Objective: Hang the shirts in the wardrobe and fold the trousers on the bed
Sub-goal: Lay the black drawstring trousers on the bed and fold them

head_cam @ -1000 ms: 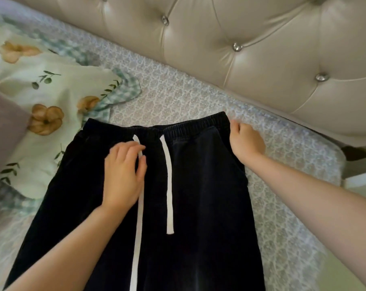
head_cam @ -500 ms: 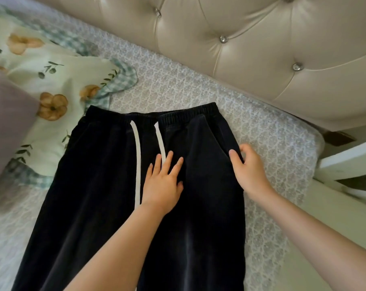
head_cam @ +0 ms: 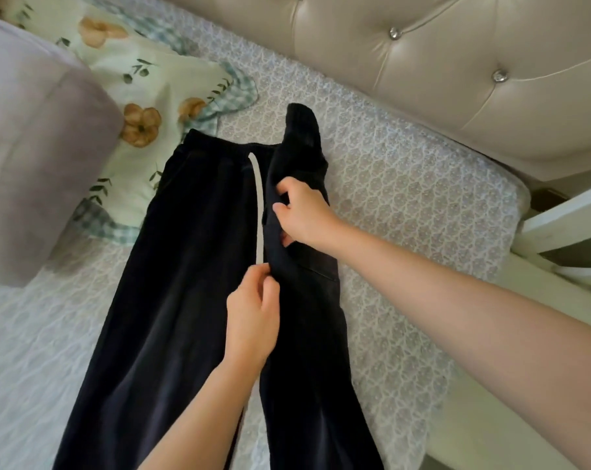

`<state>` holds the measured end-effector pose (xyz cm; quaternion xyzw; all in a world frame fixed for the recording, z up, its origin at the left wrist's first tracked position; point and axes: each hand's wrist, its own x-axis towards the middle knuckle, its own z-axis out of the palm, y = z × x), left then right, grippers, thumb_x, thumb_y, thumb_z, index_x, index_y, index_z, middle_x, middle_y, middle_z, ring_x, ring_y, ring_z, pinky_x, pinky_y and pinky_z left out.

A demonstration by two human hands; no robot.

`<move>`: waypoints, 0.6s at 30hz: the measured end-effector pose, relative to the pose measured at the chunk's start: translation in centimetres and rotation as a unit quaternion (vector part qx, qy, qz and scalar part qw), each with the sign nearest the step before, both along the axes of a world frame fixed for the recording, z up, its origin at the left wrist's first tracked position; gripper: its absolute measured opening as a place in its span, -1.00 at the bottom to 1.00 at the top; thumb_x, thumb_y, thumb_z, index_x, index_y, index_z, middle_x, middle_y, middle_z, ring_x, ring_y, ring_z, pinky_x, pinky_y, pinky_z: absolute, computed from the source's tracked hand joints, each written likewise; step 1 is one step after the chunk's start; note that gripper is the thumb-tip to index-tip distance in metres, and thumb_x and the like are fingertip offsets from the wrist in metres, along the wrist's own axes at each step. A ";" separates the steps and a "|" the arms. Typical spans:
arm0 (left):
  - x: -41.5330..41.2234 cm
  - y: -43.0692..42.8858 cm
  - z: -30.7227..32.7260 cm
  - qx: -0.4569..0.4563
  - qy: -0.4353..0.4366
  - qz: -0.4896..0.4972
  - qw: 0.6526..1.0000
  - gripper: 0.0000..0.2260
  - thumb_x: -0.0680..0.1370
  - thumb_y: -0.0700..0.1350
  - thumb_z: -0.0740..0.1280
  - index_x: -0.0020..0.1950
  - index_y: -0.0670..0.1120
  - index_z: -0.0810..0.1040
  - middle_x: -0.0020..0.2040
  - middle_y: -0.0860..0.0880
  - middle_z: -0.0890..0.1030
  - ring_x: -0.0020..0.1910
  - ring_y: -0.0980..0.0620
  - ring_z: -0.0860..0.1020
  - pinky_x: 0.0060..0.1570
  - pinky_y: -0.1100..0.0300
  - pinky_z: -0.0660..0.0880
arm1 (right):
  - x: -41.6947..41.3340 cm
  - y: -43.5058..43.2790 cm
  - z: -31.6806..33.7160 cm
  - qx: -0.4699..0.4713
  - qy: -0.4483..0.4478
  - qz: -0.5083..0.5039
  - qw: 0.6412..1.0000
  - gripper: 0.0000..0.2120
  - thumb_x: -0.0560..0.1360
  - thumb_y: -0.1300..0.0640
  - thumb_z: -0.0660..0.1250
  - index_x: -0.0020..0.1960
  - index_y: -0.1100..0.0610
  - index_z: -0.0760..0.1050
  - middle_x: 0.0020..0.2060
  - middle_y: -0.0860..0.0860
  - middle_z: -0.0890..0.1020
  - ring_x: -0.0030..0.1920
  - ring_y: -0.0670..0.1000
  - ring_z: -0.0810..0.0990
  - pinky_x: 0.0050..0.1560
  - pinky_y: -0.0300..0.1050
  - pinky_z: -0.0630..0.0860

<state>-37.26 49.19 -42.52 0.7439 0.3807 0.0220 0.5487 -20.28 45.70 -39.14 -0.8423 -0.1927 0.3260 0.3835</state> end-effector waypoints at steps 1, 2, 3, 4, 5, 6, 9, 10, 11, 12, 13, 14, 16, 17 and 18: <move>-0.5 0.6 -0.5 -0.041 0.016 0.026 0.999 -0.79 0.60 0.06 0.19 0.21 0.17 0.49 -0.16 0.09 0.65 -0.21 0.09 0.62 -0.27 0.14 0.58 | -0.4 0.9 -0.3 -0.017 0.003 0.000 1.000 -0.71 0.64 0.20 0.15 0.35 0.15 0.36 0.01 0.15 0.60 -0.18 0.12 0.66 -0.11 -0.03 0.64; -0.8 1.0 -0.9 -0.065 0.039 0.026 0.997 -0.70 0.60 0.08 0.26 0.33 0.15 0.42 -0.13 0.10 0.65 -0.18 0.13 0.63 -0.23 0.20 0.58 | -0.7 1.7 -0.8 -0.031 0.012 -0.002 0.999 -0.68 0.64 0.21 0.14 0.39 0.17 0.33 0.06 0.18 0.59 -0.11 0.16 0.66 -0.02 0.05 0.64; -1.1 1.2 -1.3 -0.068 0.064 0.007 0.996 -0.58 0.57 0.12 0.32 0.40 0.13 0.34 -0.12 0.12 0.64 -0.18 0.17 0.63 -0.21 0.25 0.56 | -0.9 2.2 -1.2 -0.039 0.033 -0.001 0.999 -0.66 0.64 0.23 0.13 0.41 0.18 0.31 0.10 0.21 0.59 -0.05 0.18 0.66 0.02 0.09 0.63; -1.3 1.2 -1.7 -0.064 0.085 -0.013 0.994 -0.47 0.53 0.15 0.38 0.44 0.12 0.27 -0.12 0.13 0.61 -0.19 0.18 0.63 -0.20 0.28 0.56 | -1.1 2.6 -1.6 -0.037 0.071 0.001 0.997 -0.66 0.65 0.25 0.12 0.42 0.19 0.31 0.10 0.24 0.60 -0.01 0.19 0.66 0.04 0.09 0.63; -1.4 1.1 -1.9 -0.059 0.096 -0.013 0.994 -0.38 0.50 0.16 0.42 0.46 0.11 0.23 -0.14 0.14 0.59 -0.20 0.18 0.62 -0.22 0.30 0.56 | -1.4 2.9 -2.0 -0.032 0.117 0.014 0.992 -0.67 0.65 0.27 0.11 0.41 0.19 0.33 0.11 0.25 0.61 0.04 0.18 0.66 0.07 0.06 0.63; -1.5 0.9 -2.1 -0.058 0.102 0.004 0.993 -0.34 0.48 0.17 0.45 0.47 0.08 0.22 -0.17 0.12 0.59 -0.23 0.18 0.62 -0.26 0.32 0.55 | -1.5 3.0 -2.4 -0.034 0.145 0.045 0.988 -0.67 0.65 0.28 0.10 0.39 0.19 0.37 0.13 0.24 0.61 0.09 0.15 0.65 0.10 0.02 0.62; -1.2 0.8 -2.5 -0.056 0.128 0.047 0.989 -0.36 0.48 0.18 0.44 0.43 -0.01 0.25 -0.15 0.03 0.62 -0.24 0.13 0.62 -0.28 0.27 0.57 | -0.5 3.2 -3.4 -0.120 0.000 0.190 0.974 -0.67 0.61 0.33 0.15 0.31 0.16 0.49 0.14 0.13 0.60 0.14 0.08 0.60 0.18 -0.06 0.56; -1.0 0.8 -2.5 -0.038 0.139 0.042 0.989 -0.39 0.48 0.19 0.43 0.40 -0.01 0.26 -0.09 0.00 0.62 -0.19 0.10 0.62 -0.21 0.19 0.61 | 0.1 3.3 -3.6 -0.136 -0.064 0.221 0.964 -0.63 0.59 0.36 0.16 0.33 0.13 0.48 0.12 0.10 0.58 0.13 0.07 0.58 0.16 -0.09 0.55; -0.7 0.9 -2.5 -0.007 0.143 0.039 0.989 -0.41 0.50 0.18 0.41 0.39 0.00 0.26 -0.02 -0.01 0.61 -0.14 0.07 0.62 -0.14 0.11 0.62 | 0.8 3.5 -3.7 -0.141 -0.110 0.242 0.954 -0.56 0.56 0.40 0.16 0.38 0.09 0.43 0.11 0.07 0.55 0.11 0.06 0.57 0.12 -0.10 0.55; -0.2 1.0 -2.3 0.037 0.142 0.032 0.989 -0.43 0.52 0.16 0.40 0.41 0.03 0.23 0.05 0.00 0.60 -0.09 0.04 0.61 -0.10 0.05 0.62 | 1.3 3.6 -3.9 -0.143 -0.148 0.263 0.943 -0.46 0.54 0.42 0.16 0.43 0.02 0.35 0.10 0.05 0.51 0.07 0.05 0.55 0.07 -0.09 0.55; 0.3 1.0 -2.0 0.096 0.137 0.014 0.986 -0.43 0.55 0.14 0.37 0.46 0.09 0.19 0.09 0.03 0.57 -0.08 0.01 0.61 -0.10 0.03 0.61 | 1.7 3.7 -3.8 -0.148 -0.181 0.292 0.927 -0.35 0.51 0.44 0.16 0.48 -0.07 0.25 0.08 0.01 0.47 0.03 0.04 0.54 0.01 -0.07 0.55; 0.9 1.0 -1.8 0.158 0.130 -0.023 0.979 -0.43 0.58 0.12 0.33 0.51 0.15 0.13 0.10 0.07 0.53 -0.10 0.00 0.60 -0.15 0.04 0.58 | 2.0 3.9 -3.8 -0.154 -0.206 0.327 0.909 -0.25 0.49 0.45 0.17 0.51 -0.16 0.15 0.05 -0.02 0.42 -0.03 0.03 0.52 -0.07 -0.07 0.55; 2.1 0.6 -1.7 0.259 0.133 -0.127 0.948 -0.51 0.63 0.15 0.21 0.54 0.17 0.17 0.08 0.06 0.47 -0.16 -0.05 0.58 -0.26 0.09 0.47 | 2.7 4.2 -4.2 -0.166 -0.232 0.389 0.876 -0.15 0.48 0.45 0.16 0.52 -0.27 0.02 -0.02 -0.05 0.36 -0.17 -0.02 0.49 -0.25 -0.14 0.48; 2.8 0.4 -1.9 0.290 0.147 -0.167 0.931 -0.59 0.65 0.19 0.14 0.48 0.11 0.31 0.08 0.04 0.47 -0.17 -0.08 0.58 -0.29 0.11 0.42 | 3.0 4.5 -4.3 -0.173 -0.245 0.404 0.864 -0.17 0.49 0.44 0.16 0.52 -0.27 0.03 -0.02 -0.04 0.35 -0.20 -0.03 0.47 -0.29 -0.17 0.43; 3.3 0.3 -2.0 0.302 0.167 -0.186 0.920 -0.61 0.65 0.21 0.10 0.34 0.04 0.45 0.06 0.01 0.49 -0.18 -0.10 0.58 -0.29 0.11 0.41 | 3.2 4.7 -4.5 -0.177 -0.260 0.413 0.855 -0.25 0.52 0.41 0.16 0.52 -0.22 0.09 0.00 -0.03 0.36 -0.19 -0.02 0.47 -0.28 -0.18 0.41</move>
